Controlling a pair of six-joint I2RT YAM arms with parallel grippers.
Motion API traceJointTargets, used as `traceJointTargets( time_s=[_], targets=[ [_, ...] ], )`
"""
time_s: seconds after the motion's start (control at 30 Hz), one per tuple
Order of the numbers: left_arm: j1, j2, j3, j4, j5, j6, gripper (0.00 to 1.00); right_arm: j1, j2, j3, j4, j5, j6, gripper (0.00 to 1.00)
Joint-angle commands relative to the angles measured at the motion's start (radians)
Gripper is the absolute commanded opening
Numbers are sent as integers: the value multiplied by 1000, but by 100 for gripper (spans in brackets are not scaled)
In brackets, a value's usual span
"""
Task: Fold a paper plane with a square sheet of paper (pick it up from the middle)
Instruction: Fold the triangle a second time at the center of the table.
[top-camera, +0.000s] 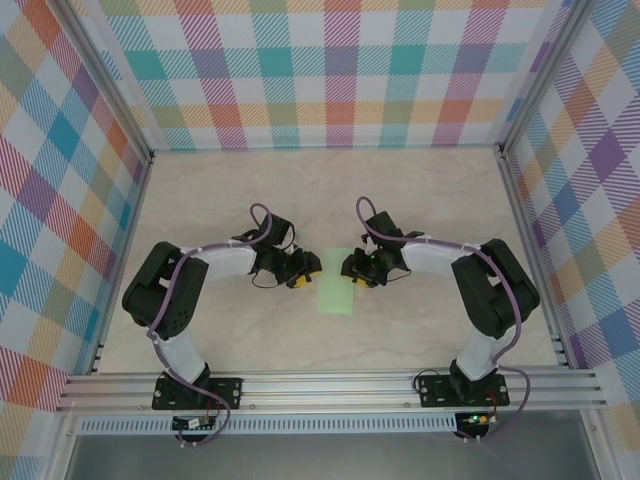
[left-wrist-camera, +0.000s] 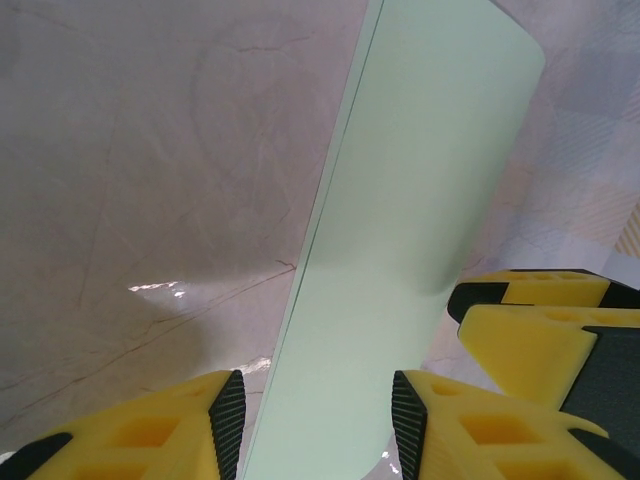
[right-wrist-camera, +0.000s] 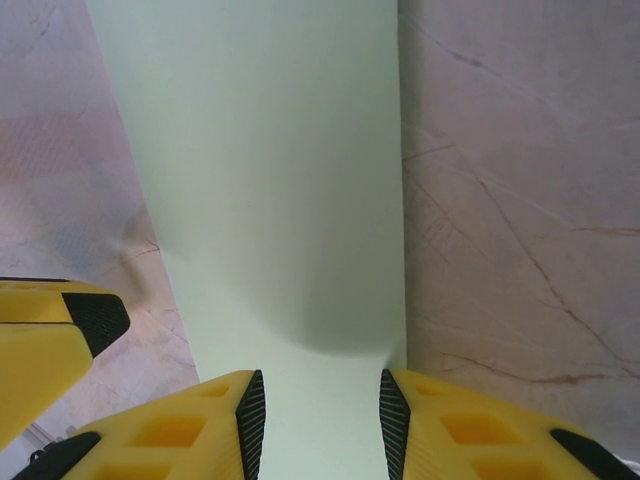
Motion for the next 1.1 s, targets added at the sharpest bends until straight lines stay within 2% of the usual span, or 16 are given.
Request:
traceJointTargets(
  time_s=[0.0, 0.63, 1.07],
  targets=[
    [8, 16, -14, 20, 24, -11, 46, 3, 19, 8, -3, 11, 5, 37],
    [-21, 68, 19, 37, 70, -7, 46, 2, 19, -28, 7, 23, 2, 38],
    [-36, 97, 27, 94, 116, -13, 41, 2, 35, -31, 7, 20, -1, 38]
  ],
)
